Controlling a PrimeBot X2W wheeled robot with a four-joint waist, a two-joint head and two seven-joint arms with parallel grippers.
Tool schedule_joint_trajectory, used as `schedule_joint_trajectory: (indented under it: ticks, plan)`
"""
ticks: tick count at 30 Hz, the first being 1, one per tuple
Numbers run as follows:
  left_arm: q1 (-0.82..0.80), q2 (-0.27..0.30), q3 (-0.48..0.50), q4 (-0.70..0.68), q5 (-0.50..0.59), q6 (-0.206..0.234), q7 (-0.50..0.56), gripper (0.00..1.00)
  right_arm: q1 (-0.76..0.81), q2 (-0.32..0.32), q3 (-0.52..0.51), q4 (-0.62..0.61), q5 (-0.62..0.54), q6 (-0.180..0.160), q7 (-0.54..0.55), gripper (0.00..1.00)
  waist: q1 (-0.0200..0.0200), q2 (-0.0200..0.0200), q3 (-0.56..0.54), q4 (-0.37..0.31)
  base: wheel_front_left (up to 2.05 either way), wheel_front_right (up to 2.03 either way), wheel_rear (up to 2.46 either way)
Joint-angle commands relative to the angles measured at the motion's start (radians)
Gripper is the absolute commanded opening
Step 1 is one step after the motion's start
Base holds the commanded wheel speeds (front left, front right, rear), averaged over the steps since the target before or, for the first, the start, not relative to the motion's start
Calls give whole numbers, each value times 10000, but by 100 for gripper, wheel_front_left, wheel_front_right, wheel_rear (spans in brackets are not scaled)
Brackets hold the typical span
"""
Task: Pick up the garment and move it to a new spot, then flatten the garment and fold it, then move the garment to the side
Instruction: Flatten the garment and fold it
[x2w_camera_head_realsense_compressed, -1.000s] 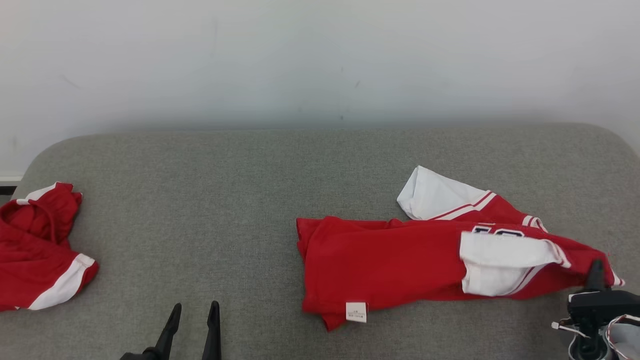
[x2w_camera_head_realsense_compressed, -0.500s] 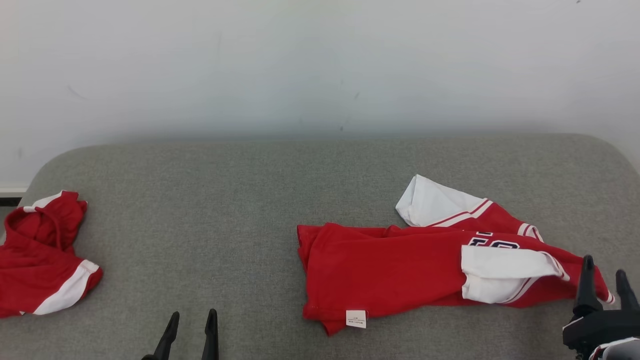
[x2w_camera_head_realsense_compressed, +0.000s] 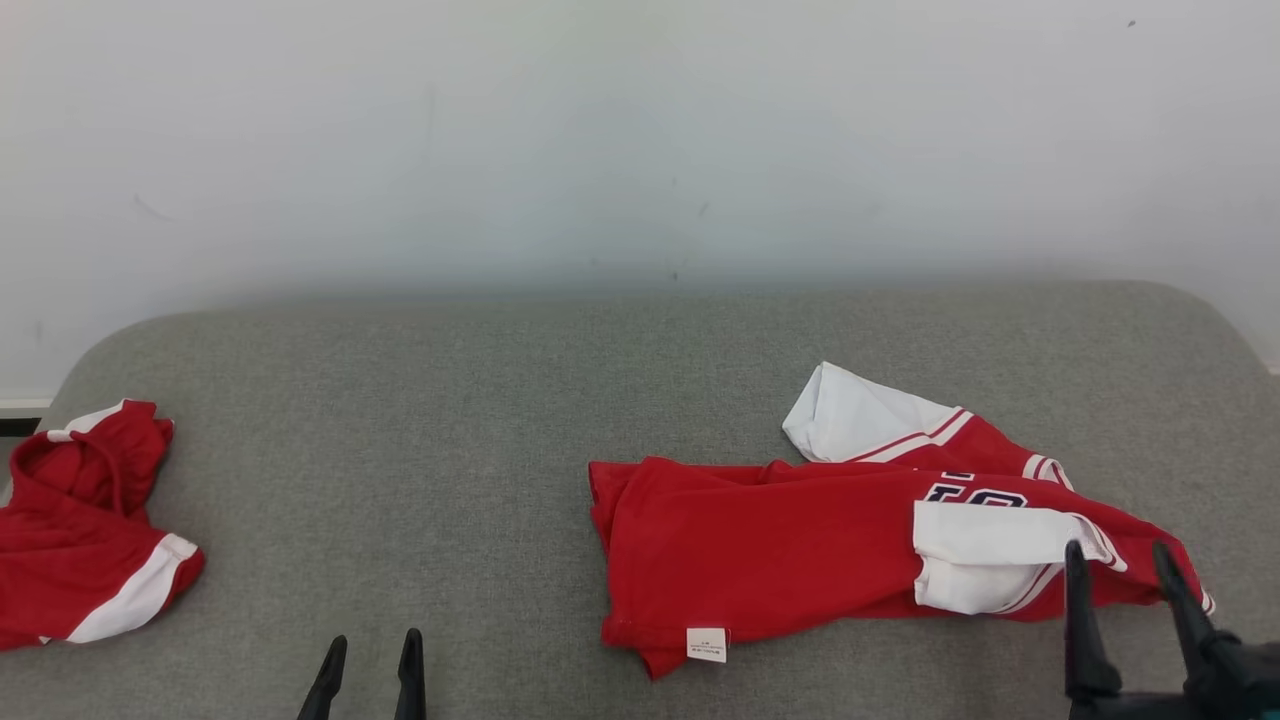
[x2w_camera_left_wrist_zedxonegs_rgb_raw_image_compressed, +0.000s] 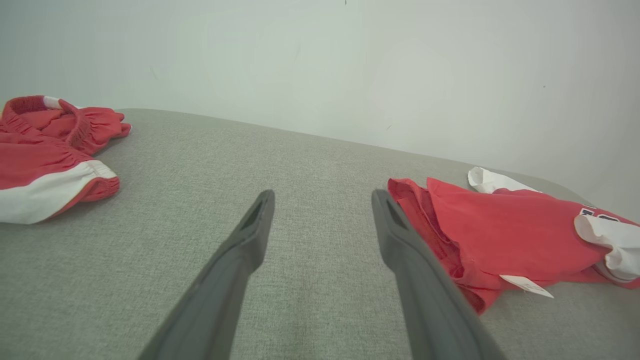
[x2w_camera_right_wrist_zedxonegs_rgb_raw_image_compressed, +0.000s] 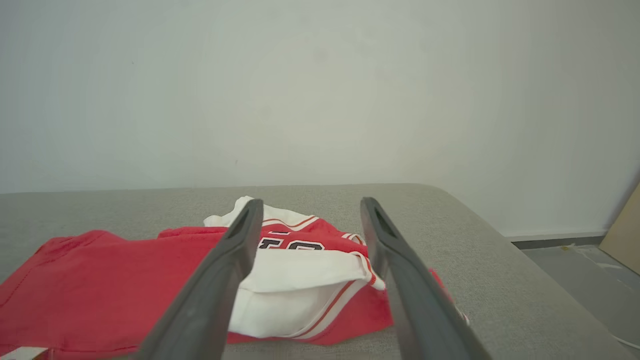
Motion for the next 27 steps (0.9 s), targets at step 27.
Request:
schedule_joint_trajectory:
  ticks: [27]
  plan:
    - [-1101,135,-1003,1103,-311,8,298,100,1008,51,798,-99,34,6,103,100,0,0,3,-121,0,0,0]
